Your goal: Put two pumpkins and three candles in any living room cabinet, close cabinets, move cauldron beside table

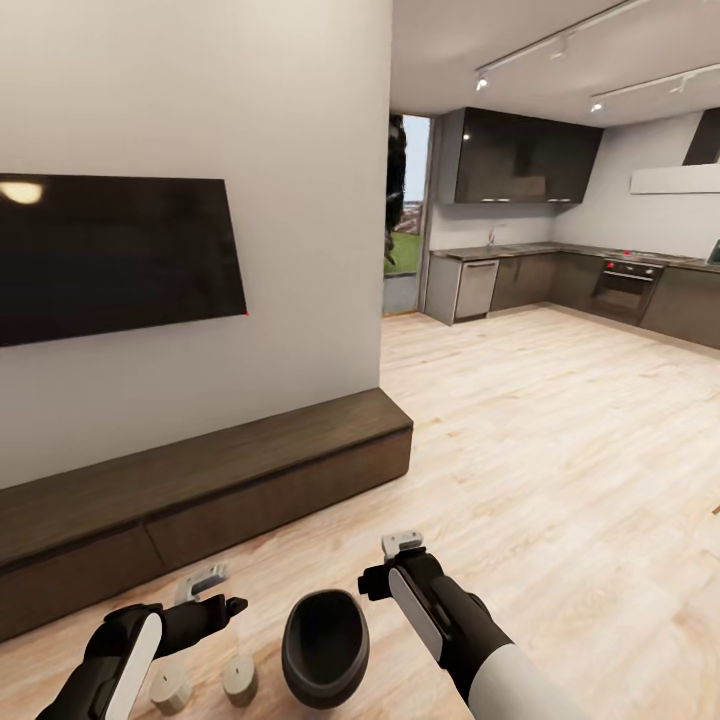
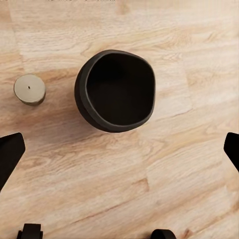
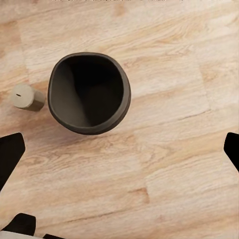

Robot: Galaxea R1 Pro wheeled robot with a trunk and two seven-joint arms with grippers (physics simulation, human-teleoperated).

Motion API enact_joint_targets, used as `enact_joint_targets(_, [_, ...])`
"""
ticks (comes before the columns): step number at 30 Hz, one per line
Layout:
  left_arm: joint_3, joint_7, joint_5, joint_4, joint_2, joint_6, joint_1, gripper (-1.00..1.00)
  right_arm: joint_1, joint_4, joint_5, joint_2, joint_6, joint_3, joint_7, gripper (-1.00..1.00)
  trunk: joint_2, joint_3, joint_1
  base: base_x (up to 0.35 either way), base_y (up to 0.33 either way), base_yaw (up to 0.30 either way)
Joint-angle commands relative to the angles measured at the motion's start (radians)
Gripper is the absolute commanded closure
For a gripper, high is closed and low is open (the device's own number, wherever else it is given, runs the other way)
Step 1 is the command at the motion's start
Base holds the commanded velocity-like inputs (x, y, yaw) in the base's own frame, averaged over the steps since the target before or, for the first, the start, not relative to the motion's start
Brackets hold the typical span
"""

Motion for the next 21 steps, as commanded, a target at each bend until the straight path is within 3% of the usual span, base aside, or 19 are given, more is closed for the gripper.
enact_joint_targets(1, [0.0,0.0,0.0,0.0,0.0,0.0,0.0,-1.0,0.0,0.0,0.0,0.0,0.0,0.0,0.0,-1.0,0.0,0.0,0.0,0.106,-0.041,0.0])
enact_joint_targets(18, [0.001,0.007,-0.002,0.0,0.0,-0.004,0.0,-1.0,0.001,0.002,0.0,0.0,0.0,0.002,0.001,-1.0,0.0,0.0,0.0,0.119,-0.079,0.0])
enact_joint_targets(21, [0.001,0.007,-0.001,0.0,0.0,-0.003,0.0,-1.0,0.001,0.002,0.0,0.0,-0.02,0.026,0.001,-1.0,0.0,0.0,0.0,0.011,-0.007,0.0])
